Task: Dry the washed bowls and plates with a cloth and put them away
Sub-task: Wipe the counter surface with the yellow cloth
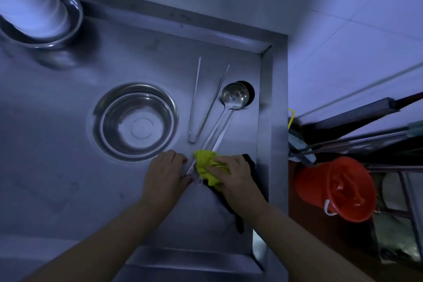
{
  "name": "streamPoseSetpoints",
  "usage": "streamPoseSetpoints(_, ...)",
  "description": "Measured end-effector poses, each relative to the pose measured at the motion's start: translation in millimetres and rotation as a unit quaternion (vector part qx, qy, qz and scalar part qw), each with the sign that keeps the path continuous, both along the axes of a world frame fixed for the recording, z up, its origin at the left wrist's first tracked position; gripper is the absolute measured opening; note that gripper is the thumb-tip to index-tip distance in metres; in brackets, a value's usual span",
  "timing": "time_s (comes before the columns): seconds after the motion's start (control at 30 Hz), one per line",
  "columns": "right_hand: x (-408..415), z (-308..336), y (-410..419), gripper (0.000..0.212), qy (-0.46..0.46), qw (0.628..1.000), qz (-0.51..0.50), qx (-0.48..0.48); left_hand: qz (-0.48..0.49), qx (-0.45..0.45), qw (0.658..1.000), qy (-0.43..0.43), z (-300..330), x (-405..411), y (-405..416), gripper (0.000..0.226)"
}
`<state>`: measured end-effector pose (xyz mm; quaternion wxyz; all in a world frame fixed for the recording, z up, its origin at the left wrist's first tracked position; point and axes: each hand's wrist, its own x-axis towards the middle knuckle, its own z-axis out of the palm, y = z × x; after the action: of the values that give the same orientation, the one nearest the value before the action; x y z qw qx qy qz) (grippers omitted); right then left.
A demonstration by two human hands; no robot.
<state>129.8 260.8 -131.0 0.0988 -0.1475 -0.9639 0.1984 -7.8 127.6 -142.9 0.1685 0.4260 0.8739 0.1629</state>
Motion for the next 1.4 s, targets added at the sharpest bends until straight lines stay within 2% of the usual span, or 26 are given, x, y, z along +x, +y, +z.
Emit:
streamPoseSetpoints(0.1,7,4,18,0.025,0.050,0.997,-0.057,0.029,0.041,0.067,0.996,0.043,2,-1,8,0.041)
streamPoseSetpoints(0.17,8,9,33,0.028,0.065,0.993,-0.097,0.023,0.047,0.093,0.992,0.073,9,-2,30,0.054)
streamPoseSetpoints(0.3,8,21,54,0.041,0.065,0.986,-0.151,-0.017,0.041,-0.027,0.994,0.101,16,0,85,0.102)
streamPoseSetpoints(0.33,10,22,58,0.042,0.066,0.986,-0.152,-0.023,0.039,-0.058,0.992,0.108,15,2,93,0.107)
streamPoseSetpoints(0.4,13,23,64,0.042,0.071,0.986,-0.145,-0.034,0.046,-0.100,0.985,0.131,13,5,104,0.097)
streamPoseSetpoints(0.5,20,22,72,0.039,0.075,0.990,-0.118,-0.018,0.074,-0.084,0.977,0.182,12,8,111,0.043)
streamPoseSetpoints(0.57,24,21,76,0.033,0.076,0.994,-0.081,0.001,0.071,-0.076,0.974,0.203,12,8,113,0.028)
streamPoseSetpoints(0.77,37,11,80,0.029,0.046,0.994,0.077,0.059,0.012,-0.062,0.955,0.290,6,2,114,0.015)
streamPoseSetpoints(1.03,33,-4,74,0.040,0.006,0.989,0.119,0.091,-0.044,-0.017,0.930,0.364,11,-24,94,0.021)
streamPoseSetpoints(1.1,28,-9,61,0.043,0.024,0.987,0.145,0.068,-0.042,-0.001,0.924,0.379,18,-39,86,0.018)
streamPoseSetpoints(1.2,17,-20,25,0.027,0.067,0.980,0.184,0.035,-0.023,-0.004,0.919,0.395,27,-66,66,0.010)
streamPoseSetpoints(1.27,5,-27,2,0.026,0.044,0.972,0.227,0.037,-0.002,-0.019,0.916,0.402,30,-83,51,0.010)
streamPoseSetpoints(1.33,-11,-33,-11,0.037,-0.014,0.966,0.254,0.050,0.032,-0.024,0.917,0.396,28,-98,36,0.010)
streamPoseSetpoints(1.4,-29,-39,-11,0.046,-0.042,0.969,0.240,0.048,0.054,-0.029,0.926,0.373,24,-108,25,0.008)
